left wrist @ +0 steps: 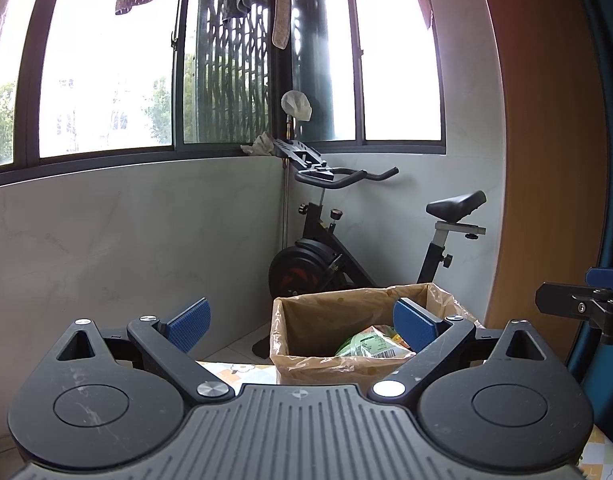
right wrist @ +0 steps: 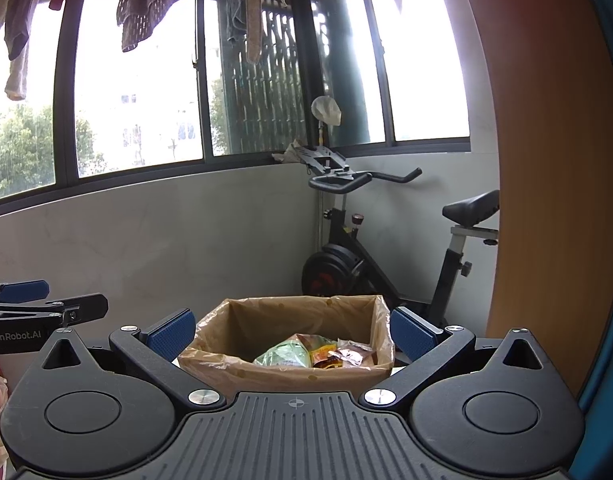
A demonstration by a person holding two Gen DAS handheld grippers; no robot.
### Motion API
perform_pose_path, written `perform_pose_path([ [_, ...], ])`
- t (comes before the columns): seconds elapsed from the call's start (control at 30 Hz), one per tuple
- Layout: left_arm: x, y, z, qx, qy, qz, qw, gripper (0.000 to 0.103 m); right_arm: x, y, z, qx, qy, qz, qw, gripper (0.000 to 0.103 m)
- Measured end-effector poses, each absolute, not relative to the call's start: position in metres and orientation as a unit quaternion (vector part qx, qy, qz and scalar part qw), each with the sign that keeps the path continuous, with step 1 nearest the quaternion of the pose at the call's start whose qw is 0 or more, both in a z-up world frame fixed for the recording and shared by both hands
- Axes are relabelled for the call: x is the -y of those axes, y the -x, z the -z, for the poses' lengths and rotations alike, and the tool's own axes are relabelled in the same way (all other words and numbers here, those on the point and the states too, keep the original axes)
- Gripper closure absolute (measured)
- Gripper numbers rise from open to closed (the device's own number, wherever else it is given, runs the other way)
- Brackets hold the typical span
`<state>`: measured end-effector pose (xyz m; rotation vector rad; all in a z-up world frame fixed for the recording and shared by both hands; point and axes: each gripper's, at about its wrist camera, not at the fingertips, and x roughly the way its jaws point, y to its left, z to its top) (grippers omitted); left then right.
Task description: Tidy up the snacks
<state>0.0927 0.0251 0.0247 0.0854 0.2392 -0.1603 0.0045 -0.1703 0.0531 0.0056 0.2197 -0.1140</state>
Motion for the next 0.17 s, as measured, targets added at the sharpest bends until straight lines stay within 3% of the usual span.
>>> perform_pose_path([
  [0.17,-0.0255,-0.0934,-0.0246,-0.123,-0.042,0.079,0.988,0.004,0.1688,-0.0050,-0.0522,-0.111,-0.003,0.058,0.992,0.000],
])
